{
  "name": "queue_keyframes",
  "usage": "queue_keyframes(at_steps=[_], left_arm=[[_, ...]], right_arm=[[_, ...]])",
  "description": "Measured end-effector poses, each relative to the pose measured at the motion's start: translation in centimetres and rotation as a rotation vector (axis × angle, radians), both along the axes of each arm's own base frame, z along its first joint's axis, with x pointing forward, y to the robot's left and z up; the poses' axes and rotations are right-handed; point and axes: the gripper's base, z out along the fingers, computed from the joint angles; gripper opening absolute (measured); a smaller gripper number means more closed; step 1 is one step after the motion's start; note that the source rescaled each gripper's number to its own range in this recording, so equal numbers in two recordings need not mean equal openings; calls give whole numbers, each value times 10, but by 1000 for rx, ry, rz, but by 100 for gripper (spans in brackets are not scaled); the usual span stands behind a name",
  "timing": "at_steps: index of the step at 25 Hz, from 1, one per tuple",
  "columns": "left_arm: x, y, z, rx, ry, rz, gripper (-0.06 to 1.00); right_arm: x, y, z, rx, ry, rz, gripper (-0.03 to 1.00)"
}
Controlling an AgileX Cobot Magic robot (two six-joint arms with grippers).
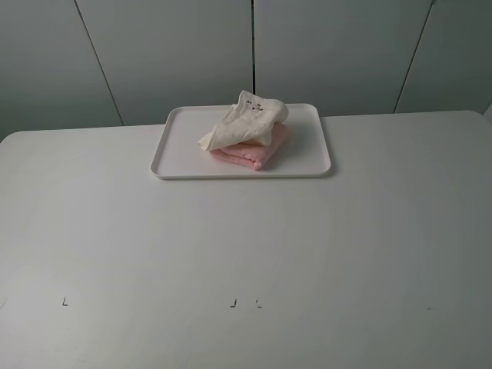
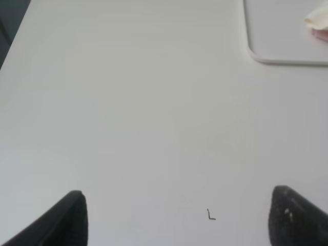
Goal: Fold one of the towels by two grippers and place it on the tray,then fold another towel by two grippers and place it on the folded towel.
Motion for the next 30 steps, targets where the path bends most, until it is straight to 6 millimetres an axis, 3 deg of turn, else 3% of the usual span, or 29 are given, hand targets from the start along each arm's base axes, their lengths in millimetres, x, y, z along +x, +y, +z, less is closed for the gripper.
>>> queue_keyframes(at_steps=[30], left_arm=[[8,0,-5,21,-34,-11,92]], right_arm=[[-1,3,0,43,8,6,100]])
